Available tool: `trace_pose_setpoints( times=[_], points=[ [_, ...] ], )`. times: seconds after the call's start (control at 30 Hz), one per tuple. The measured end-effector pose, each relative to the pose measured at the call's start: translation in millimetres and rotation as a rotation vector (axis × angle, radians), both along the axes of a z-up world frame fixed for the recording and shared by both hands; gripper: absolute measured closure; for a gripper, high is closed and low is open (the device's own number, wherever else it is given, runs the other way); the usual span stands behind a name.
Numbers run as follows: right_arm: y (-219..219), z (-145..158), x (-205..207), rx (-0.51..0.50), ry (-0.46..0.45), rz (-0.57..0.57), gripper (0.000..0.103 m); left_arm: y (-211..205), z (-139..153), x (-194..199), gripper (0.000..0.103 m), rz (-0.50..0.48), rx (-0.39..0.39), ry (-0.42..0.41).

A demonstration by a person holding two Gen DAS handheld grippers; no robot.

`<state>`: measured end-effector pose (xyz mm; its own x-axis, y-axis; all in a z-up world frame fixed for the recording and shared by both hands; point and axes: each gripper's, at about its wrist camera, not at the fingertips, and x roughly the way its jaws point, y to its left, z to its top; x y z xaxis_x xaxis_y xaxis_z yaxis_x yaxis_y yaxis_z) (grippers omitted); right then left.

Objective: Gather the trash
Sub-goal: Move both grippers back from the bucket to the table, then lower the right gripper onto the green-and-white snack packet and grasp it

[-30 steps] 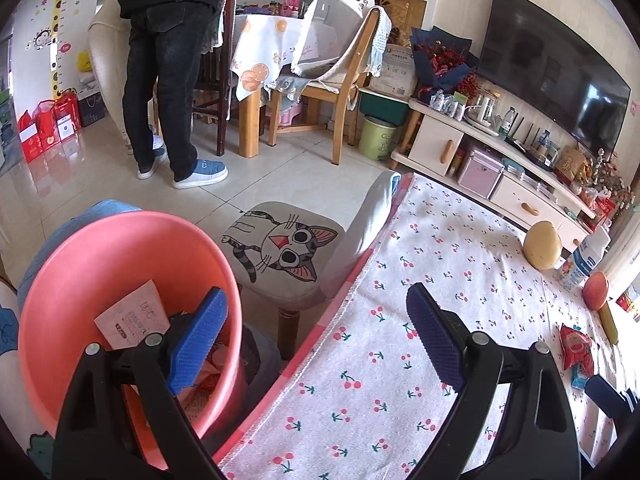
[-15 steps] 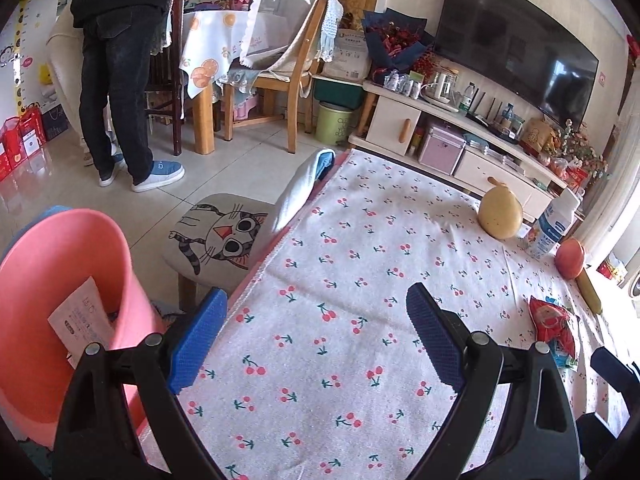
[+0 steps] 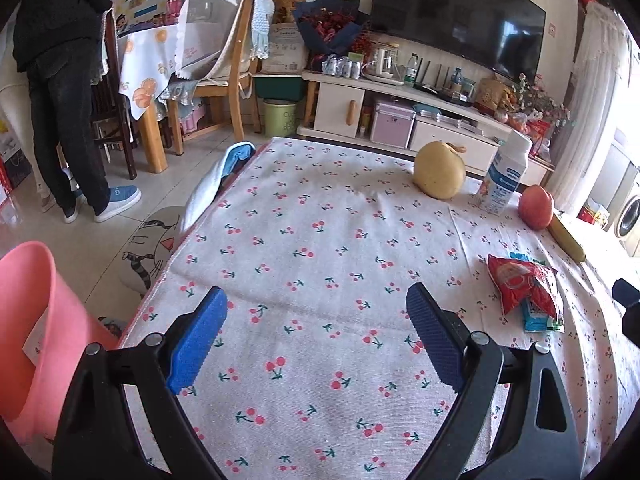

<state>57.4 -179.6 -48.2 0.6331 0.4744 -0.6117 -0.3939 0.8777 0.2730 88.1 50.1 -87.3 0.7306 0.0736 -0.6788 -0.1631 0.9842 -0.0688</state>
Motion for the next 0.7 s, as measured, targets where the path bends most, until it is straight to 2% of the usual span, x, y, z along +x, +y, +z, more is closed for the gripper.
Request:
trace_pose_setpoints(
  times=[0.23, 0.4, 0.5, 0.6, 0.7],
  points=[
    [-51.8, -1.7, 15.7, 0.020, 0.011, -0.114, 0.014, -31.9, -7.0, 7.4, 0.011, -0.087, 0.016, 0.017],
    [-83.3, -13.9, 35.1, 0.026, 0.048, -0.185, 0.014, -52.8, -12.7, 8.5, 0.011, -0.151, 0.024, 0.035],
    [-92.1, -26.4, 49.4, 0.016, 0.084, -0.197, 0.014, -61.1, -16.8, 9.4, 0.011, -0.182, 0.024, 0.049],
    [-93.5, -40.0, 62.3, 0.054, 0.135, -0.184, 0.014, -64.9, -20.4, 11.0, 0.011, -0.197, 0.021, 0.062],
    [-83.8, -49.7, 73.0, 0.075, 0.166, -0.147, 0.020, -65.3, -21.5, 11.7, 0.011, -0.202, 0.008, 0.069]
  ],
)
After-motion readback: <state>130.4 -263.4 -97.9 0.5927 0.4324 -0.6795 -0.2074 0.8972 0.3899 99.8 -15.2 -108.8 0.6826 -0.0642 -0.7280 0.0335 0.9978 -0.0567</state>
